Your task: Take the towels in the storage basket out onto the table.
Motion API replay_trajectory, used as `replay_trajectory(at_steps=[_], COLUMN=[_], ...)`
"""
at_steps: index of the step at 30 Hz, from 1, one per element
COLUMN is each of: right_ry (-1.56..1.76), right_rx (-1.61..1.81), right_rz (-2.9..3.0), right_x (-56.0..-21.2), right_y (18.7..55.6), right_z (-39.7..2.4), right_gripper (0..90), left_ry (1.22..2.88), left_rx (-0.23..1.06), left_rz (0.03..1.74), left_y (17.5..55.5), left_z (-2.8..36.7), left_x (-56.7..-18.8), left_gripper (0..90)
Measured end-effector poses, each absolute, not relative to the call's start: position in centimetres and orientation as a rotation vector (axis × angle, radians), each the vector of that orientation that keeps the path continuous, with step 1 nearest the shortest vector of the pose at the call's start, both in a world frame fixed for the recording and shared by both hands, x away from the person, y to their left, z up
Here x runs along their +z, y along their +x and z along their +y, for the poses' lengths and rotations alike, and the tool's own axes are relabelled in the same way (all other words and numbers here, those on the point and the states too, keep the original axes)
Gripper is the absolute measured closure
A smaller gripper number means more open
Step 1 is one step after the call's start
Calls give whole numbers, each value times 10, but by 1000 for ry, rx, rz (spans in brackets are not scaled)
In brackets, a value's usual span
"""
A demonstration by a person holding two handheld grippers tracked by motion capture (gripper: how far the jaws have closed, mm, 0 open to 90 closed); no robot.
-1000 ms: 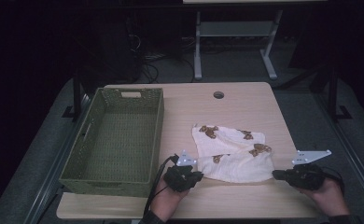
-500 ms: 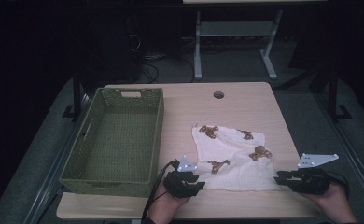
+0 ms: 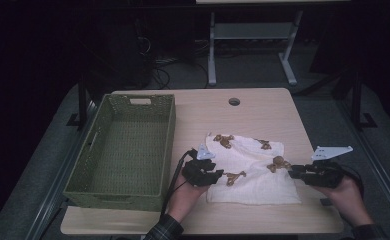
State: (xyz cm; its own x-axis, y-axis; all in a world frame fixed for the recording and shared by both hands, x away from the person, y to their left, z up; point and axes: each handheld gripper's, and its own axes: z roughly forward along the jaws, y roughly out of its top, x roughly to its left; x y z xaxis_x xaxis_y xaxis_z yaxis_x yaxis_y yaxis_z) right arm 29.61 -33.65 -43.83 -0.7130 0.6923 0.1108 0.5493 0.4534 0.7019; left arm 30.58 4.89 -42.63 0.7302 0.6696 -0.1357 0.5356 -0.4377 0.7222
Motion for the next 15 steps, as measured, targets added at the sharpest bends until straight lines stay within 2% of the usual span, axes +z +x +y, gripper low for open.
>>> replay_trajectory(at_steps=[9, 15], right_ry=[1097, 1096], right_rx=[1118, 1098], right_rz=[2498, 2481], right_x=[-438, -436], right_y=[331, 349], right_z=[-332, -329], right_gripper=[695, 699], left_ry=[2130, 2140], left_rx=[230, 285], left_rz=[966, 993], left_y=[345, 361], left_z=[47, 45], left_x=[-431, -436], left_gripper=[611, 611])
